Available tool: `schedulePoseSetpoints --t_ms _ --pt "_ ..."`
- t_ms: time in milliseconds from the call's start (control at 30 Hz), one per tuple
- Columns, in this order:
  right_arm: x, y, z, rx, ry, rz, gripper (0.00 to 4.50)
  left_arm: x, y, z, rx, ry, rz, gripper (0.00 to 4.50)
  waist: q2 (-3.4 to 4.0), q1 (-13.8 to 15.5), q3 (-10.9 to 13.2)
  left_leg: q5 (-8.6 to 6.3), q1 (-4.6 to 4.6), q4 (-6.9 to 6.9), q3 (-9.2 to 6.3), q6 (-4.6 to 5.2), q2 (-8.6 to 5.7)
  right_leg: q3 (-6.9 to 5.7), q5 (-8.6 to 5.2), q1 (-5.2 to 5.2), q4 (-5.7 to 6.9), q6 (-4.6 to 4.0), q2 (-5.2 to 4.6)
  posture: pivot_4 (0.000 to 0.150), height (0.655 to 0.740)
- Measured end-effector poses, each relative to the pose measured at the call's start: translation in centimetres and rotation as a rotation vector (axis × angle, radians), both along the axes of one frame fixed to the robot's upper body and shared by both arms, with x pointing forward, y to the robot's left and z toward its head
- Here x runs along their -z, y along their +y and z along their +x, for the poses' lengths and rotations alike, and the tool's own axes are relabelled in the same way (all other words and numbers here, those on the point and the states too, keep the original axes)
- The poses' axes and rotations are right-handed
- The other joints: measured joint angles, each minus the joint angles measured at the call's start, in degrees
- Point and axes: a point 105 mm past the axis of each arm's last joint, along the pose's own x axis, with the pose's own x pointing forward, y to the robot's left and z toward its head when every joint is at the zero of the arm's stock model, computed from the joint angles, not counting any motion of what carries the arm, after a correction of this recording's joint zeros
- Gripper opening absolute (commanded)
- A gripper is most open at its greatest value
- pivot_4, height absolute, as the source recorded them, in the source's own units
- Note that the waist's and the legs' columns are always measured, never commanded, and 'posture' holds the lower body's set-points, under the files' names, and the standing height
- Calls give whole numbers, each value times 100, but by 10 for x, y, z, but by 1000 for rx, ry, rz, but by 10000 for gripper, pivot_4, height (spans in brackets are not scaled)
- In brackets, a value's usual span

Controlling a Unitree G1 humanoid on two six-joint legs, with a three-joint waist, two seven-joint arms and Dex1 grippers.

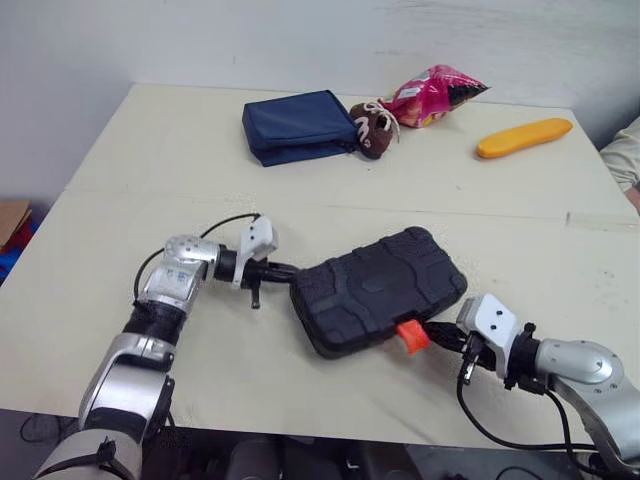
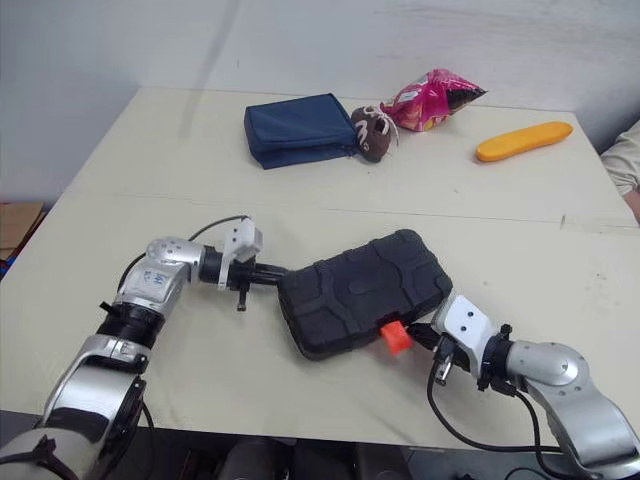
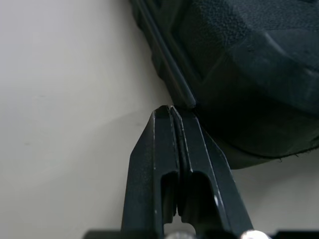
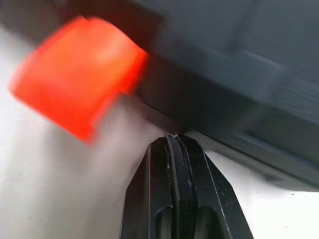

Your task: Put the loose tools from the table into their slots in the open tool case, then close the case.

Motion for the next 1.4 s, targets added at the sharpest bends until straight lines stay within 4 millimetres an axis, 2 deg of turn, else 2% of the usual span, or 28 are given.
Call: schedulePoseSetpoints --t_ms 100,267,433,500,567,667,733,900,1167,1400 --pt "-2 -12 14 67 -51 -45 120 4 -4 -17 24 11 -6 0 1 -22 1 0 2 3 2 0 -1 11 0 0 6 0 -1 1500 7400" --pt "-7 -23 15 113 -72 -61 120 -8 -9 -22 28 -17 -28 0 4 19 0 0 1 6 -1 0 -3 10 0 1 8 0 -2 1500 7400" --pt "-35 -34 6 161 -114 4 120 -22 -2 -19 -8 -25 -52 0 7 23 1 0 2 8 -5 1 -2 8 0 5 9 0 0 1500 7400" --pt "-46 -35 4 179 -130 32 120 -35 -5 -19 3 -31 -80 0 7 17 1 0 2 8 -4 0 -2 8 0 5 10 0 0 1500 7400" --pt "-56 -28 1 186 -139 101 120 -52 -17 -20 42 -46 -131 0 7 19 1 0 1 9 -7 0 -1 6 0 6 11 0 0 1500 7400" --pt "-65 -2 -6 125 -127 211 120 -73 -50 -27 157 -102 -178 0 9 32 0 0 1 10 -9 0 -6 8 0 9 8 1 -1 1500 7400" --pt "-61 8 -10 104 -102 216 120 -71 -66 -31 215 -116 -172 0 10 25 -1 -1 1 11 -7 0 -8 11 1 9 6 2 0 1500 7400" --pt "-46 17 -9 123 -50 227 120 -42 -97 -28 271 -48 -129 0 10 4 -1 0 1 11 -2 0 -8 22 1 4 8 2 9 1500 7400" --pt "-28 13 -18 169 12 201 120 -36 -107 -26 325 -119 -63 0 15 15 -5 -1 6 10 -2 0 -6 28 1 8 8 2 8 1500 7400" --pt "-25 -2 -26 236 34 195 120 -35 -108 -25 332 -120 -68 0 20 21 -8 -1 6 10 -3 0 -6 27 1 10 7 3 8 1500 7400"
